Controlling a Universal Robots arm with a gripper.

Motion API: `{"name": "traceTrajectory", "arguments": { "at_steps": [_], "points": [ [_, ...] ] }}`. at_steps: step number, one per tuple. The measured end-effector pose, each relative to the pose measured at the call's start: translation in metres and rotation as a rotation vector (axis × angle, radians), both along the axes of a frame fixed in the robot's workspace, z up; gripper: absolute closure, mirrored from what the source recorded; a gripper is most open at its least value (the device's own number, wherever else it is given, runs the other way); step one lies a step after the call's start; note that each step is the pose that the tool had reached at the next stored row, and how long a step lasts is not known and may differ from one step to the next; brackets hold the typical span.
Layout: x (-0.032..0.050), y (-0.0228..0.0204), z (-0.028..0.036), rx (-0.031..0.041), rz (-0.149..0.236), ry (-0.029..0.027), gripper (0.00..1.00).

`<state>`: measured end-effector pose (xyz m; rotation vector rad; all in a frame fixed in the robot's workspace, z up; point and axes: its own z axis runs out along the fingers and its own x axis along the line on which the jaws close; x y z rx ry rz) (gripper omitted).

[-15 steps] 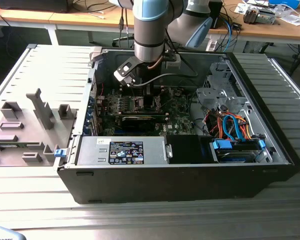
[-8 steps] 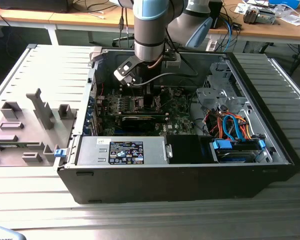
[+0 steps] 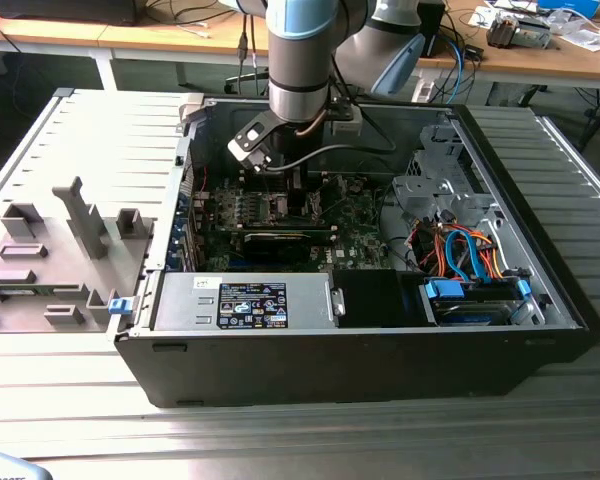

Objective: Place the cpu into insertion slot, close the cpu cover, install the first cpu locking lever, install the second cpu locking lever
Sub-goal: 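Place the cpu into insertion slot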

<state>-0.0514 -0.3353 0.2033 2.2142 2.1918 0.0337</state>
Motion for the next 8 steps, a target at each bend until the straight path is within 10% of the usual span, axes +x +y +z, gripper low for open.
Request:
{"name": "traceTrajectory", "arguments": {
  "at_steps": [8],
  "points": [
    [0.0001, 0.0007, 0.0083, -0.0007, 0.001, 0.0000, 0.54]
  ]
}}
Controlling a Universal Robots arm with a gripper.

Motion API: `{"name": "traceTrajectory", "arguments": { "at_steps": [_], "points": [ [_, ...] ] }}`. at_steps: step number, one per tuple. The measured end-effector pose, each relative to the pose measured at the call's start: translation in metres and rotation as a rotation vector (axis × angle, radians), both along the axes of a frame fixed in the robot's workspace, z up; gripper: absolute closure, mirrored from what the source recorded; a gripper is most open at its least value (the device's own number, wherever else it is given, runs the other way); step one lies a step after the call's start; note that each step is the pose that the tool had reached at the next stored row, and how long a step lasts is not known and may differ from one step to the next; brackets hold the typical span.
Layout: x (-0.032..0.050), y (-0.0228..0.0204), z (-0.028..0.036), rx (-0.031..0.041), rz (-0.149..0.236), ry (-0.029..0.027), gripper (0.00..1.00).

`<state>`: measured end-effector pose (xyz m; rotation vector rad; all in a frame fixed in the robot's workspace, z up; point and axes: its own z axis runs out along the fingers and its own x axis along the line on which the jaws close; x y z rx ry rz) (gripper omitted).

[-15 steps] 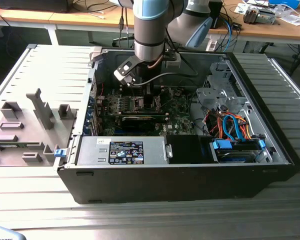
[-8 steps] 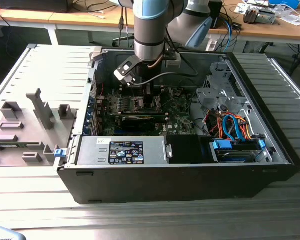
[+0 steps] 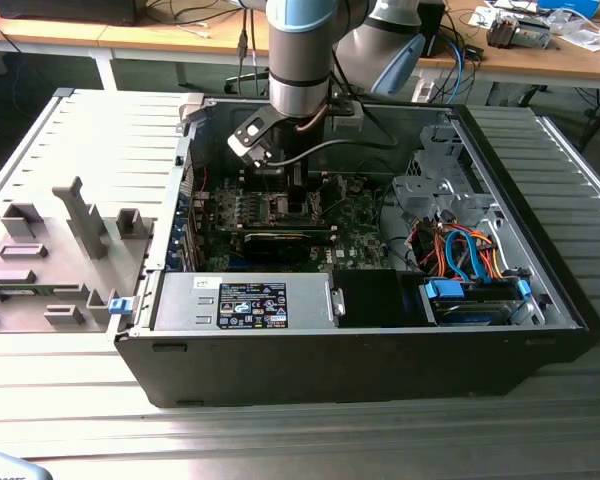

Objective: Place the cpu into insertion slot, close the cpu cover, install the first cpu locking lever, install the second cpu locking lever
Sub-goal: 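Place the cpu into insertion slot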

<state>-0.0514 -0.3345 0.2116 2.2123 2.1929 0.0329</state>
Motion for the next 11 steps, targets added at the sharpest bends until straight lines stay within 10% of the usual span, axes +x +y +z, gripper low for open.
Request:
{"name": "traceTrajectory", "arguments": {
  "at_steps": [6, 11],
  "points": [
    [0.0000, -0.0008, -0.0001, -0.0093, 0.048, 0.0001, 0.85],
    [-0.0001, -0.0008, -0.0007, -0.0139, 0.100, -0.0001, 0.87]
  ]
}}
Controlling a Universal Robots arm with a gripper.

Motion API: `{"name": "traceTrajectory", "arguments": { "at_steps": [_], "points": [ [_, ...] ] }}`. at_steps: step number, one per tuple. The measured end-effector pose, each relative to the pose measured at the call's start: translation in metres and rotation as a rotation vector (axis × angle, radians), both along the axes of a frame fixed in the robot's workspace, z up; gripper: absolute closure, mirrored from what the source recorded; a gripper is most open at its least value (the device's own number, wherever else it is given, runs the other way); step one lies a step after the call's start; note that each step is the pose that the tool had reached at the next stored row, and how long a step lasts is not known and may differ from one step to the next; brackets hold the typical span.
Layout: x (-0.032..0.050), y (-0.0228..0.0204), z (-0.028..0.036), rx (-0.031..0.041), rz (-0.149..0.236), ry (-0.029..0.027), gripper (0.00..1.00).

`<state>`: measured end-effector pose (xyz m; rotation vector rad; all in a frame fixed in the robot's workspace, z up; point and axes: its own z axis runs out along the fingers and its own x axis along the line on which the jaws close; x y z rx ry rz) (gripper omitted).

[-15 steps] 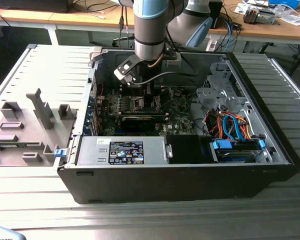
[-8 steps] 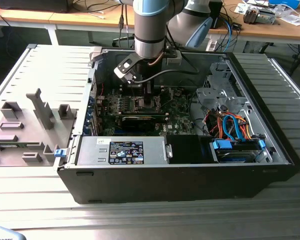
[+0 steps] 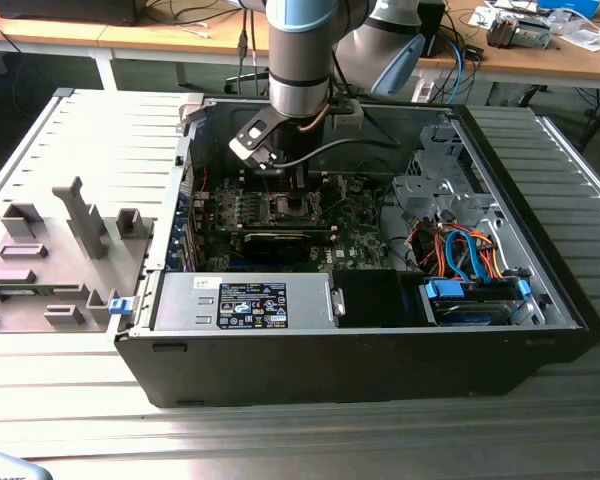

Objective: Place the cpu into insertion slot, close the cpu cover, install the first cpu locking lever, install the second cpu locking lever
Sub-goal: 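Place the cpu into insertion slot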

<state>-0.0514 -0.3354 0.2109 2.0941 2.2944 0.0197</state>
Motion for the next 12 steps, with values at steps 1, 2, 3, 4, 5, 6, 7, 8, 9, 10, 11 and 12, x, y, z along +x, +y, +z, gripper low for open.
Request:
{"name": "traceTrajectory", "arguments": {
  "at_steps": [1, 2, 3, 4, 5, 6, 7, 8, 9, 10, 11, 12],
  "points": [
    [0.0000, 0.0000, 0.0000, 0.0000, 0.005, 0.0000, 0.89],
    [0.0000, 0.0000, -0.0001, 0.0002, 0.006, -0.0001, 0.89],
    [-0.0001, -0.0003, -0.0008, 0.0002, 0.006, -0.0001, 0.89],
    [0.0000, -0.0003, -0.0019, 0.0003, 0.006, -0.0001, 0.89],
    [0.0000, -0.0005, -0.0026, 0.0002, 0.006, -0.0001, 0.89],
    [-0.0001, -0.0012, -0.0069, -0.0005, 0.006, 0.0007, 0.89],
    [0.0024, -0.0010, 0.0063, 0.0001, 0.006, 0.0010, 0.89],
    [0.0058, -0.0011, 0.0146, 0.0001, 0.006, 0.0059, 0.89],
    [0.0061, -0.0011, 0.0147, 0.0001, 0.006, 0.0064, 0.89],
    [0.0064, -0.0011, 0.0148, 0.0000, 0.006, 0.0067, 0.89],
    [0.0066, -0.0011, 0.0149, -0.0001, 0.006, 0.0071, 0.89],
    [0.0068, -0.0011, 0.0149, 0.0000, 0.006, 0.0073, 0.89]
  ]
}}
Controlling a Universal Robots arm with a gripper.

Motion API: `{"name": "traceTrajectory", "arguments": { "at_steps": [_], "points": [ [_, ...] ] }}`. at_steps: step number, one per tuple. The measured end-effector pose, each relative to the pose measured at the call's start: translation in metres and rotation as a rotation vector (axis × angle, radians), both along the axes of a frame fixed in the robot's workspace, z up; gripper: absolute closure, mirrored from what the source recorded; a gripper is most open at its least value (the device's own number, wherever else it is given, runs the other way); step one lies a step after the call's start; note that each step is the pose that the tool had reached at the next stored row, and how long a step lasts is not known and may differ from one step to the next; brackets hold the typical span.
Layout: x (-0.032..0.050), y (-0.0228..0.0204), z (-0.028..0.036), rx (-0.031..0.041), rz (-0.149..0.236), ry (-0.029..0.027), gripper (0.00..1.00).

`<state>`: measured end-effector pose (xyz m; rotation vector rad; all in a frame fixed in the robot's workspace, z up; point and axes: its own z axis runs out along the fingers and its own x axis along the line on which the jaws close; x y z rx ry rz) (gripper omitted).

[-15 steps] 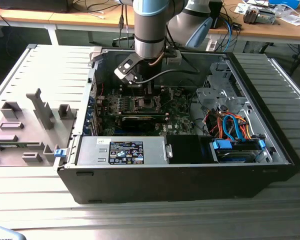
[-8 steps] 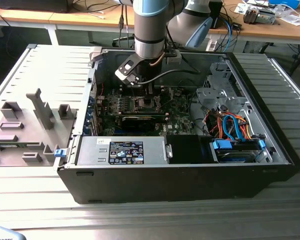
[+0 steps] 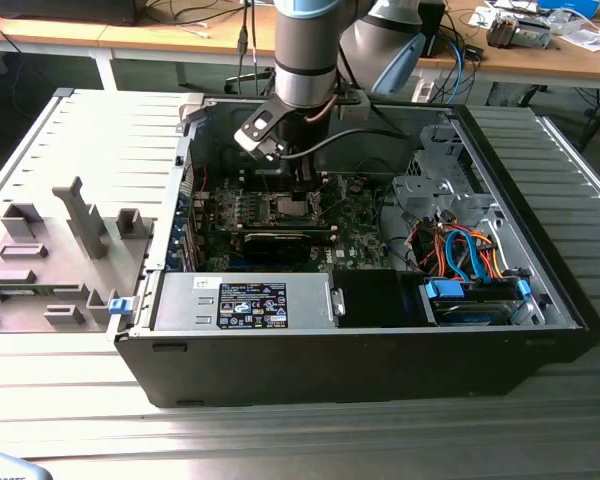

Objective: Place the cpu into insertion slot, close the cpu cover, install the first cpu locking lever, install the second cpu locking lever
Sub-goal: 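Place the cpu into insertion slot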

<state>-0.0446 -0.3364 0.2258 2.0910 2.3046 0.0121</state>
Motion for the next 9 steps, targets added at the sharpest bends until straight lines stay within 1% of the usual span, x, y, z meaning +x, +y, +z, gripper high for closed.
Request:
{"name": "traceTrajectory", "arguments": {
  "at_steps": [2, 4, 6, 7, 9],
  "points": [
    [0.0004, 0.0000, 0.0006, 0.0000, 0.000, 0.0005, 0.89],
    [0.0008, 0.0000, 0.0028, 0.0000, 0.000, 0.0008, 0.89],
    [0.0010, 0.0000, 0.0060, 0.0001, 0.000, 0.0008, 0.89],
    [0.0011, 0.0000, 0.0092, 0.0000, 0.000, 0.0008, 0.89],
    [0.0011, 0.0000, 0.0137, 0.0001, 0.000, 0.0009, 0.89]
  ]
}}
